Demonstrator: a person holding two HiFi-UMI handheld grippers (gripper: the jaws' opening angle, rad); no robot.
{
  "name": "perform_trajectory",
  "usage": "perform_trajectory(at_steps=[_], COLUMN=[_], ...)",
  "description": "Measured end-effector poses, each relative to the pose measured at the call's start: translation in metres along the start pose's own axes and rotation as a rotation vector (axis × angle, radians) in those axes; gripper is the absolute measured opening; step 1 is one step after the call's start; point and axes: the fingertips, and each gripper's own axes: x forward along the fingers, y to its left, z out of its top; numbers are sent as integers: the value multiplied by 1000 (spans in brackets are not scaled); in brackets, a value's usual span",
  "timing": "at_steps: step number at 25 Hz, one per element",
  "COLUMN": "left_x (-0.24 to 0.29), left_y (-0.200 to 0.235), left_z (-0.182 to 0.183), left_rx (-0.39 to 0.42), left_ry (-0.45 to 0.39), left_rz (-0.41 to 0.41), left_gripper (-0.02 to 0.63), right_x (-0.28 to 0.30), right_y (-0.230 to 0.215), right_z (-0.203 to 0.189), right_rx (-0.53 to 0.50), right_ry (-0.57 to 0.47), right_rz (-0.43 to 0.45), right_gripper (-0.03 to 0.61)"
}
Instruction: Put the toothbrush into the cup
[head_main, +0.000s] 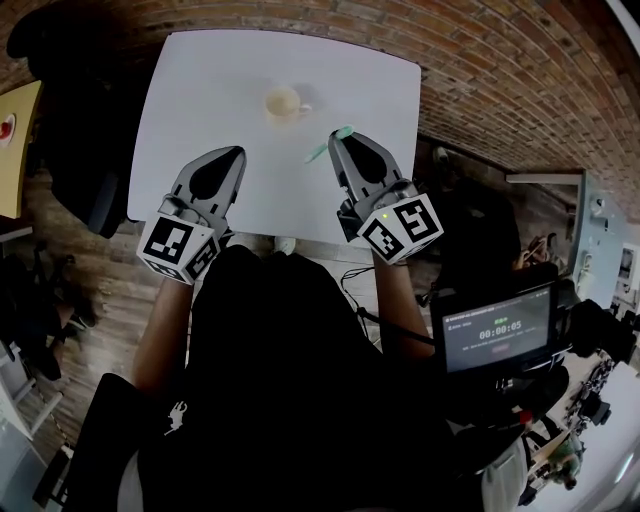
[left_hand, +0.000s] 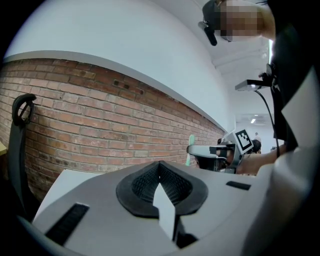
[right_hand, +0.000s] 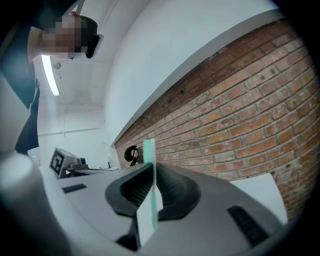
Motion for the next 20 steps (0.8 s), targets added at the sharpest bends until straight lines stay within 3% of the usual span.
perform_trajectory(at_steps=[7, 20], left_x=[11, 52], left_y=[5, 39], left_z=[2, -16], left_rx=[-12, -27], left_ry=[12, 91], left_rz=[-26, -142], left_gripper=[5, 5], right_x=[15, 53], right_y=[-6, -41], right_z=[1, -6], right_rx=[12, 45], right_ry=[8, 18], right_rz=[-9, -117], right_gripper=[24, 25])
